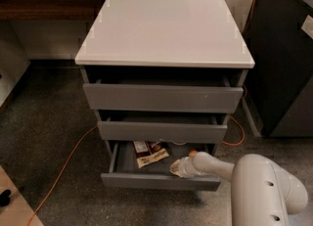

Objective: Pick orange from bottom drawer and place on counter

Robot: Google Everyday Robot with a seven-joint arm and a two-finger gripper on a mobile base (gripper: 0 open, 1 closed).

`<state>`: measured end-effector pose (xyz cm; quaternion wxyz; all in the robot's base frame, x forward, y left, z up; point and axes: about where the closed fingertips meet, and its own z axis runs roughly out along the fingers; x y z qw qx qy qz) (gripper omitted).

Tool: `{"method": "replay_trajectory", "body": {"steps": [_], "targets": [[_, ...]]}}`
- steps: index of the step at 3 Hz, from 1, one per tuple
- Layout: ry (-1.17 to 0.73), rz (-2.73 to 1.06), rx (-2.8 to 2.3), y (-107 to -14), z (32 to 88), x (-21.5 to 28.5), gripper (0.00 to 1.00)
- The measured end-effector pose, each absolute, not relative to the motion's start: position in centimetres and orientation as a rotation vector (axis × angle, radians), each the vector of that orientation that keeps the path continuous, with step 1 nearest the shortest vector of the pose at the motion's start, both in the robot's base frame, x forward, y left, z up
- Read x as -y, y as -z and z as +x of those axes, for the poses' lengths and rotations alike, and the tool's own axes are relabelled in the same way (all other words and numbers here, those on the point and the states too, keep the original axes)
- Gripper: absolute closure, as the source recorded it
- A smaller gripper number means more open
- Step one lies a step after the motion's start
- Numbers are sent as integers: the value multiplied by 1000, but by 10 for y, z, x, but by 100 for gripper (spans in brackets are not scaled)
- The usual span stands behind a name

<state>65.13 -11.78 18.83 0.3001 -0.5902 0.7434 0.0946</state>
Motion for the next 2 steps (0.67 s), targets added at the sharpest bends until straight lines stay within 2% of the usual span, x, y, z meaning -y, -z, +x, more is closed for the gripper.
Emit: {"method": "replay_trajectory", "body": {"steps": [2], "targets": [[-359, -1542, -2024, -175, 608, 123, 100]]}}
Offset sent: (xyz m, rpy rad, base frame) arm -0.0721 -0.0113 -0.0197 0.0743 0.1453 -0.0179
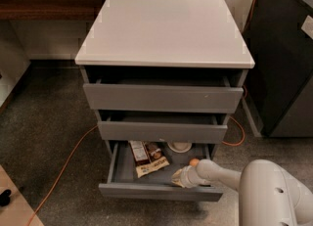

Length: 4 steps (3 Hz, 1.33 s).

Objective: Pick orange from bottom drawer and place on counter

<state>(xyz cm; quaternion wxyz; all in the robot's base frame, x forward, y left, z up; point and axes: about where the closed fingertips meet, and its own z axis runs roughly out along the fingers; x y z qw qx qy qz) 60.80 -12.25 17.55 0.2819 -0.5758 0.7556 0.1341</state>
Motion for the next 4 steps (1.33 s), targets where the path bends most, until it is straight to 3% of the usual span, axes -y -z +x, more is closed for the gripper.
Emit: {"method": "replay_trajectory", "body": {"steps": [4], "targets": [[-539, -1547, -2038, -176, 518, 96, 100]]}}
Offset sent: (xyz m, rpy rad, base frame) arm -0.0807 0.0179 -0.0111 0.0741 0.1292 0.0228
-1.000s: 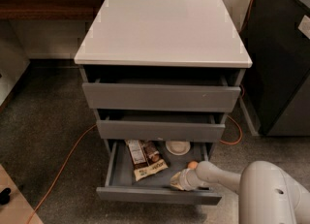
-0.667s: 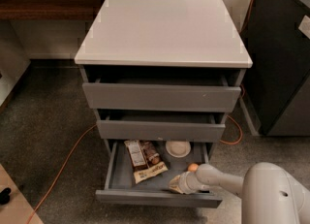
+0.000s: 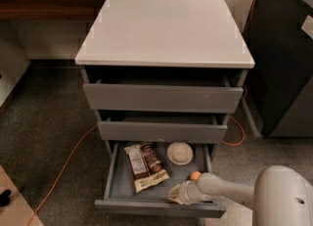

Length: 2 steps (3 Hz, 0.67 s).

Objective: Pick orange from bottom drawer and place on counter

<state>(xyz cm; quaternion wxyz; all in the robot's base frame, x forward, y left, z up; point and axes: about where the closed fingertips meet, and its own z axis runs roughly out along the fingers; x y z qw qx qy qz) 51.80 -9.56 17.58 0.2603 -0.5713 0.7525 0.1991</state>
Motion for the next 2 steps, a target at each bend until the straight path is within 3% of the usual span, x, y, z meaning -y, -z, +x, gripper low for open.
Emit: {"method": "replay_trajectory", "body": {"steps": [2], "targets": [[-545, -1557, -2014, -193, 491, 83, 100]]}}
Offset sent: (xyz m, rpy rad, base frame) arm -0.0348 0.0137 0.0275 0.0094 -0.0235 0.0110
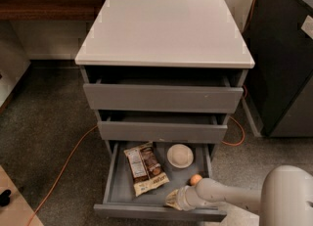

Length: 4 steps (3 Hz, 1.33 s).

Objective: Pick orange from bottom drawer and place on counter

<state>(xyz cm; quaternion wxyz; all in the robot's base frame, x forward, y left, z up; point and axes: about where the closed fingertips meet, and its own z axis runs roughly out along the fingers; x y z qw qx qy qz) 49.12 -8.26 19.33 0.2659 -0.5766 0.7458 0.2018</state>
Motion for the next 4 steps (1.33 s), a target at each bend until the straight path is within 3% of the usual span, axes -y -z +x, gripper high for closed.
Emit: {"method": "replay_trajectory", "body": {"steps": [3, 4], "targets": [[-434, -1529, -1956, -240, 501, 87, 100], [-348, -1560, -1989, -262, 538, 117, 79]]}}
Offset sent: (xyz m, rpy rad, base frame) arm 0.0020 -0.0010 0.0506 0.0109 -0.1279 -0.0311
